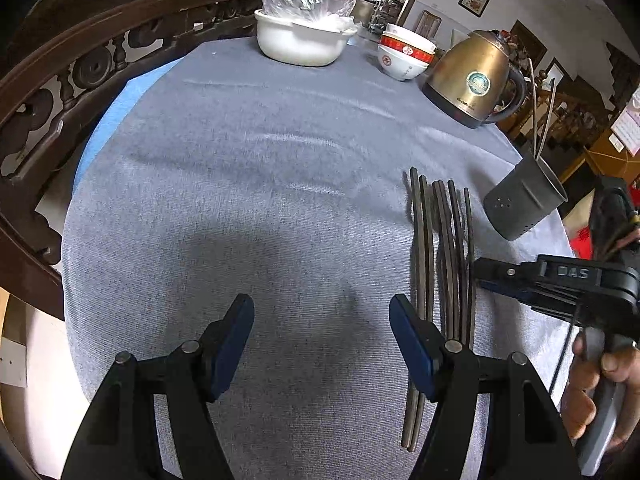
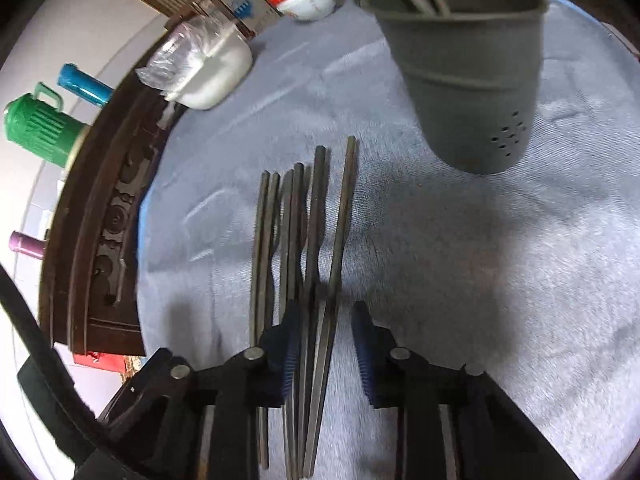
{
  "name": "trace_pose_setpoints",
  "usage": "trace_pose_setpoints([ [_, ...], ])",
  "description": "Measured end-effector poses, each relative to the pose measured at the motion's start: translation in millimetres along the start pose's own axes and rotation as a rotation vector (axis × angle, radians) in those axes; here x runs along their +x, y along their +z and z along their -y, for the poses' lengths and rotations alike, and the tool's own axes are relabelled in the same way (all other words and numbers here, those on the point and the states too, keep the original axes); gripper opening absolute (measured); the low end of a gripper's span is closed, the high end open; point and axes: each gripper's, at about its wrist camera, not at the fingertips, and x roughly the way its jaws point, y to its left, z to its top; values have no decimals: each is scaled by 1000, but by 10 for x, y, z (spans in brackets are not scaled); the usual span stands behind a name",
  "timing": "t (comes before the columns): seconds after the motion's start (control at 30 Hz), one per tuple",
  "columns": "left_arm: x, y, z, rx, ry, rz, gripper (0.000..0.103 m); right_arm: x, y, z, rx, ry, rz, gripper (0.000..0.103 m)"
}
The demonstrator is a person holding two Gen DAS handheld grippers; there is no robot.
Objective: Organize utensils
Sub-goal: 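Move the right gripper back to the row and grasp another chopstick, then lower the left gripper onto another chopstick and close on it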
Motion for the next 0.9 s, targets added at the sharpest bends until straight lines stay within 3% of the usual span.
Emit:
trace_pose_setpoints([
  [0.13,12,13,2,-2,-4,-10,71,94,58,11,-5,-54,-29,9],
  [0.47,145,179,162,10,-60,-138,71,-25,136,118,-155,-151,-160,6],
  [0.63,331,385,476,108,-28,-240,71,-77,114,258,-138,-113,-151,8],
  [0.83,588,660,695,119,26,-335,70,-108,82,345,-116,-61,-137,9],
  [0.9,683,697,754,128,55,-373,65,-121,79,387,-110,-40,-134,9],
])
